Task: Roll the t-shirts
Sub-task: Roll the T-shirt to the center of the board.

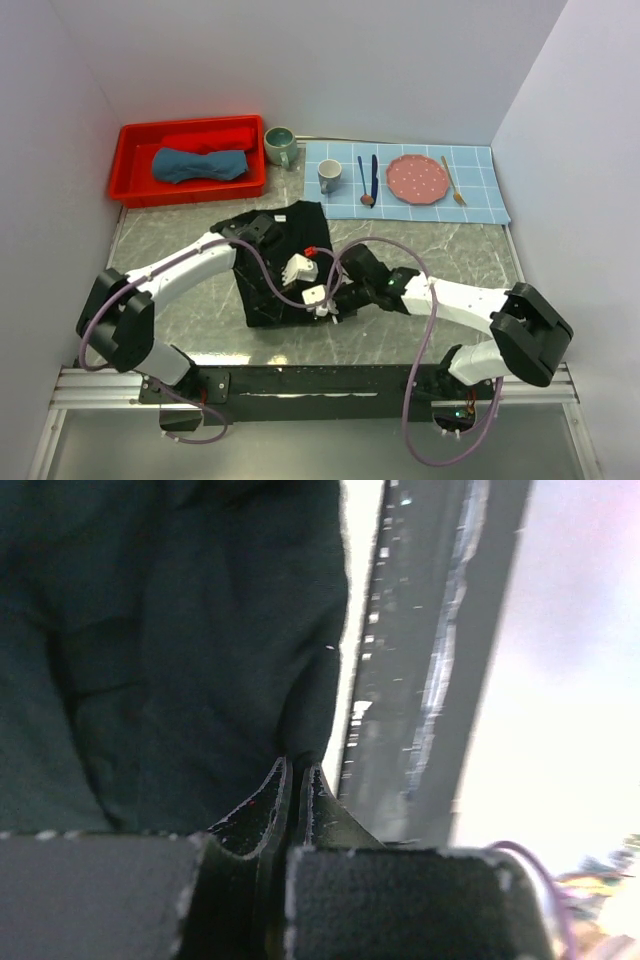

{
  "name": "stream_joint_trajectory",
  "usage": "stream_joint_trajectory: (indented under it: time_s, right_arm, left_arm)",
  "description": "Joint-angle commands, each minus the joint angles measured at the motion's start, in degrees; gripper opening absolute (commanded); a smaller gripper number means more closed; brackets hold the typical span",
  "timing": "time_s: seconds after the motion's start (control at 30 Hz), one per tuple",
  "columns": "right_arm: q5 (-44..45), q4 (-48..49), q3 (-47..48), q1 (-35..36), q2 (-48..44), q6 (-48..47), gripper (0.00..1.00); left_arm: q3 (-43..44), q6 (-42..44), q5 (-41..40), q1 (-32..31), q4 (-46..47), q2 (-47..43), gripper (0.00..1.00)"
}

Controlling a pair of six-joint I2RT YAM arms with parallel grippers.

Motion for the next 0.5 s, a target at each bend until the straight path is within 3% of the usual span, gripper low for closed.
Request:
stream_joint_trajectory:
  time_s: [0.0,0.2,0.47]
  right_arm:
    - [-10.5,-17.2,7.5,-1.1,3.2,1.2,0.0]
    - [-16.2,-31.0,18.1,-5.1,12.6,0.5,0.0]
    - [-21.6,-52.6,37.9,-9.2,31.3,-6.8,0.0]
  left_arm:
    - [3.0,-2.6,6.5,0.6,-6.9,3.6,0.01]
    - [7.6,-1.1,6.8,2.1,-13.0,10.2,0.01]
    - [8.3,-0.4,7.3,9.8,-13.7,20.9,0.01]
